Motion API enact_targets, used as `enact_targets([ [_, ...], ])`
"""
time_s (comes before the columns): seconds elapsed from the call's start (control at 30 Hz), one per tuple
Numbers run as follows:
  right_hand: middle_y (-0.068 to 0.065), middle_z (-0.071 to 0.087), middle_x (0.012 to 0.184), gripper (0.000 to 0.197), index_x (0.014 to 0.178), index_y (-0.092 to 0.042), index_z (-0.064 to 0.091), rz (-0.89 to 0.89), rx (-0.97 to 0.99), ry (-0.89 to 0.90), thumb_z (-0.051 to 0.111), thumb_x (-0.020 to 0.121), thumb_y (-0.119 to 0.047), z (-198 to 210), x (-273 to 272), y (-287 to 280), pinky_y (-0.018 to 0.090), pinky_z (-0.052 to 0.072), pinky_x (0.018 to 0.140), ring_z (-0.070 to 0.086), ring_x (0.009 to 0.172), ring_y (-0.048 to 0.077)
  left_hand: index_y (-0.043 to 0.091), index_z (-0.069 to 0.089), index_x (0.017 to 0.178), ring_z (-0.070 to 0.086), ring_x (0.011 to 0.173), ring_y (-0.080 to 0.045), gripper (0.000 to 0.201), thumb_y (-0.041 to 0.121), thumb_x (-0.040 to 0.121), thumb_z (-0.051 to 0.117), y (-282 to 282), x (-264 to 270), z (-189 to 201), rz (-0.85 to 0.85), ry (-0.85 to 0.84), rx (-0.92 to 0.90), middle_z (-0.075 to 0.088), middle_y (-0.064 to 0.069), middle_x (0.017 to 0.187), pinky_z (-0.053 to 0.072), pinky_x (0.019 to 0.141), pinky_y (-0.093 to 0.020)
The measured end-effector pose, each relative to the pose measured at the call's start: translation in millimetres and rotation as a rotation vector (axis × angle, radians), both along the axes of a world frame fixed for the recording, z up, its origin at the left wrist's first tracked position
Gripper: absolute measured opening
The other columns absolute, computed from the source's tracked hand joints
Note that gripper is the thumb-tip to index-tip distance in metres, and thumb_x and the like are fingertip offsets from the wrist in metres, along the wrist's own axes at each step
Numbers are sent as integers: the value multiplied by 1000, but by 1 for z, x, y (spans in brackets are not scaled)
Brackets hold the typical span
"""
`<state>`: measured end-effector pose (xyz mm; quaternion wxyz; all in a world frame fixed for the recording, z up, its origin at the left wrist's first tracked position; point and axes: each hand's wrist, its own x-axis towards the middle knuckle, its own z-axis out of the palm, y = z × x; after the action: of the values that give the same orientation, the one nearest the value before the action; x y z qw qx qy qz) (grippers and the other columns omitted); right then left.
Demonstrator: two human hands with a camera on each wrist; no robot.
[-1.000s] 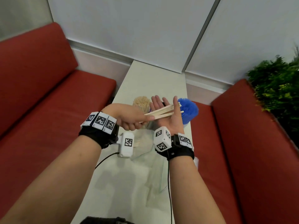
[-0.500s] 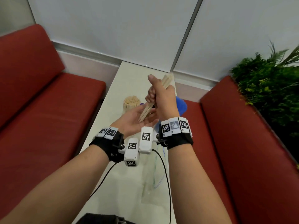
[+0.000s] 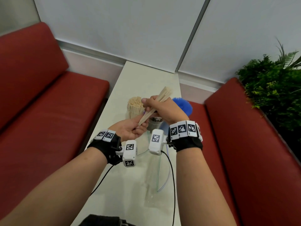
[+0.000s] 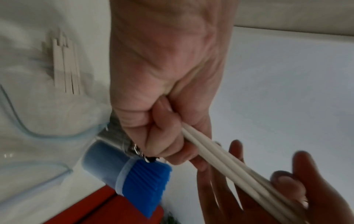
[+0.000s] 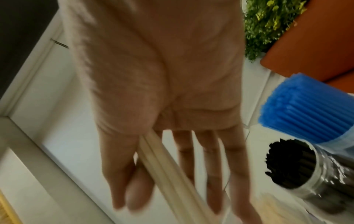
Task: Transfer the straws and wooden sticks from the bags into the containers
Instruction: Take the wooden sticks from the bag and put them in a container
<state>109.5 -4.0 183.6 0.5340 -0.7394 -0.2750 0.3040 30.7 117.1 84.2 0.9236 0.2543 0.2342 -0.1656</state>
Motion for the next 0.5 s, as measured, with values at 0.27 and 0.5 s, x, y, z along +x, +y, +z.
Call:
enact_targets([
  [0.27,34,70,108,13,99,11,70,52,-168,264,70,90,1,-13,20,9,33,64,75,73,93,39,8,57,88,26,39,-3,19,23,99,54,15,-3,-34,229,21,221,48,-1,63,19,33,-13],
  [0.5,34,71,106,18,102,12,69,53,-285,182,73,88,1,-22,49,40,38,60,85,72,100,43,-5,57,102,57,67,-23,23,10,104,40,31,11,-44,240,169,542,62,-21,89,54,64,-30],
])
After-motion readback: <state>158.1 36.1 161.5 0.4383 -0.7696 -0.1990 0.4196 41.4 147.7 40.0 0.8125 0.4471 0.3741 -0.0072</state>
